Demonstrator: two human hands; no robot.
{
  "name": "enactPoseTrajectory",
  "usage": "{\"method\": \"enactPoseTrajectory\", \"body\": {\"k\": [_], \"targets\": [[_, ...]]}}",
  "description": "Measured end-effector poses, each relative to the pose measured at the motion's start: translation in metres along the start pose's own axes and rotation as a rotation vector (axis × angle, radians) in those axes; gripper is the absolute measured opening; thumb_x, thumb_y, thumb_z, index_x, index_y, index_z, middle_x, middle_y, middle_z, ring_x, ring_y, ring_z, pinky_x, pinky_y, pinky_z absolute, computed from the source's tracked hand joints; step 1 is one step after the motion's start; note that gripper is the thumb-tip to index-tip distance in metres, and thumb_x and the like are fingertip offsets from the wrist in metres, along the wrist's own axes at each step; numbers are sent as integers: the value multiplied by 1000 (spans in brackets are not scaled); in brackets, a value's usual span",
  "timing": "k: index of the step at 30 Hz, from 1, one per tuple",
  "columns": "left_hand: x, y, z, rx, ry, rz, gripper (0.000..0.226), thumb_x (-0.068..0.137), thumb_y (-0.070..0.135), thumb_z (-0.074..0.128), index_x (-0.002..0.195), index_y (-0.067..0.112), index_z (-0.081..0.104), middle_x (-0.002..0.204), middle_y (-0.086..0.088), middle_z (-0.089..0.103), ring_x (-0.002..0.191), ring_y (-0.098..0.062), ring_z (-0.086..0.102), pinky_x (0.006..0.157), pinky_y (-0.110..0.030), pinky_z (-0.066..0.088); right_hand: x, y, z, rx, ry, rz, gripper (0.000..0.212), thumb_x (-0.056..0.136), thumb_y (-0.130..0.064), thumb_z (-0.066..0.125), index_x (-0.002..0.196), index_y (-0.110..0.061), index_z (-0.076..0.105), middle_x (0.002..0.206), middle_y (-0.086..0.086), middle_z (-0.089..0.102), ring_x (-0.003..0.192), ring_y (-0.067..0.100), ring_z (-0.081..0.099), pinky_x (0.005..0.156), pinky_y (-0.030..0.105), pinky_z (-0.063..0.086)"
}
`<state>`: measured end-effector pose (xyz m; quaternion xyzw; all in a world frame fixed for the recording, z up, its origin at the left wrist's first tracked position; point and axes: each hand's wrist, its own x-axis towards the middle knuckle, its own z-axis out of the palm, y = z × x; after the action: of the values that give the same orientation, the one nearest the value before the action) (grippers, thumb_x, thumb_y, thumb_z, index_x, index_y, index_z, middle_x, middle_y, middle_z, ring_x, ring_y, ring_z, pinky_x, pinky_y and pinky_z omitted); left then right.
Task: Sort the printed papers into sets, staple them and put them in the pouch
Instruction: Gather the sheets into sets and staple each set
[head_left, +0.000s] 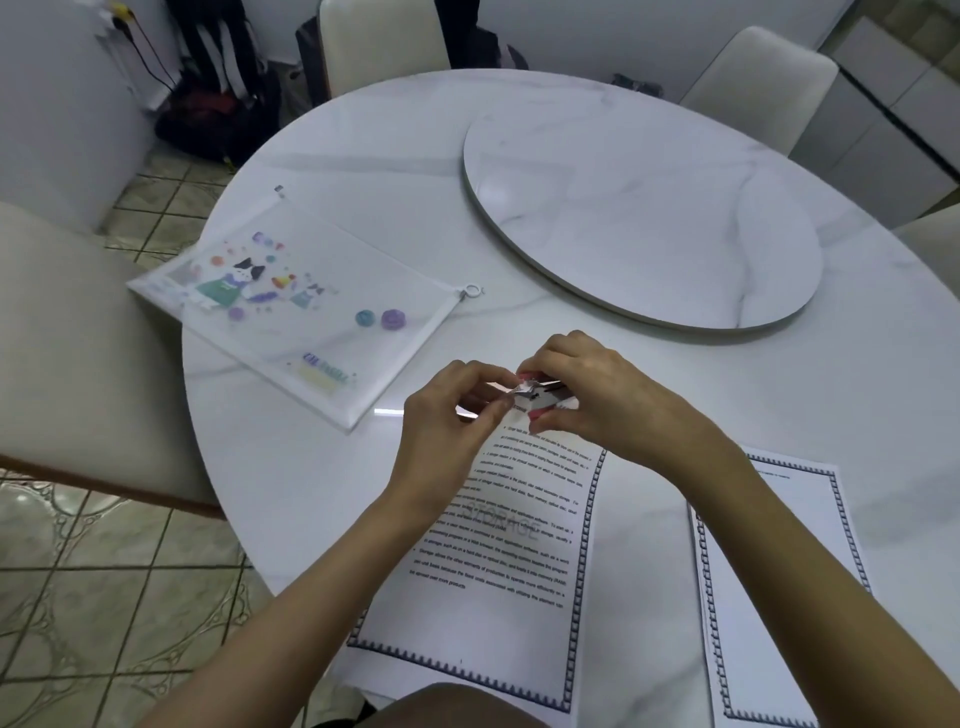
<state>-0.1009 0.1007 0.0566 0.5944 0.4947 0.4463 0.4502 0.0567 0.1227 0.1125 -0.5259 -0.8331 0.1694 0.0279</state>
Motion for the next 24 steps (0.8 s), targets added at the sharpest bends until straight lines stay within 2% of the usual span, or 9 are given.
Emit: {"method": "enactPoseTrajectory", "body": {"k": [5,9,12,15,18,21,24], "targets": [[0,1,3,-22,-15,14,15,83,13,66,87,27,66,88,4,63,76,-2,61,64,-9,45,2,1,0,7,-56,-22,37,81,-29,69,113,-17,57,99,-10,45,96,6,35,78,18,30],[-1,3,4,-16,-24,32,17,82,13,66,85,30,62,88,6,63,77,-1,60,63,-9,45,2,1,4,-16,-84,-45,29,82,-30,67,105,-16,56,95,-8,43,93,7,34,76,21,31],[-1,-1,3,-21,13,16,17,82,14,67,84,26,56,84,10,62,76,-1,59,63,-12,47,1,2,8,21,-49,-49,32,84,-29,65,112,-17,57,99,-9,45,94,7,38,79,21,33],[1,-6,3,-17,33,5,13,81,14,68,82,16,55,78,10,59,72,-1,58,62,-15,49,1,4,14,64,-12,-44,31,85,-25,65,113,-17,58,99,-8,49,97,12,48,85,27,41],[0,-7,2,-49,32,-4,12,82,16,68,83,16,56,79,10,60,74,-1,59,63,-15,49,1,7,20,99,28,-51,31,83,-21,66,113,-15,60,97,-7,52,95,15,53,85,29,44],[-2,-11,0,-60,31,-21,10,83,17,67,87,18,58,82,11,62,77,-1,60,64,-12,48,2,13,28,135,83,-73,30,83,-17,66,112,-11,60,93,-8,50,90,11,47,81,20,38],[-7,-19,-1,-18,13,-66,11,84,18,66,85,25,58,83,12,64,78,1,60,63,-9,46,3,19,38,158,140,-60,29,83,-14,66,111,-11,60,95,-3,56,86,3,37,79,10,31]]}}
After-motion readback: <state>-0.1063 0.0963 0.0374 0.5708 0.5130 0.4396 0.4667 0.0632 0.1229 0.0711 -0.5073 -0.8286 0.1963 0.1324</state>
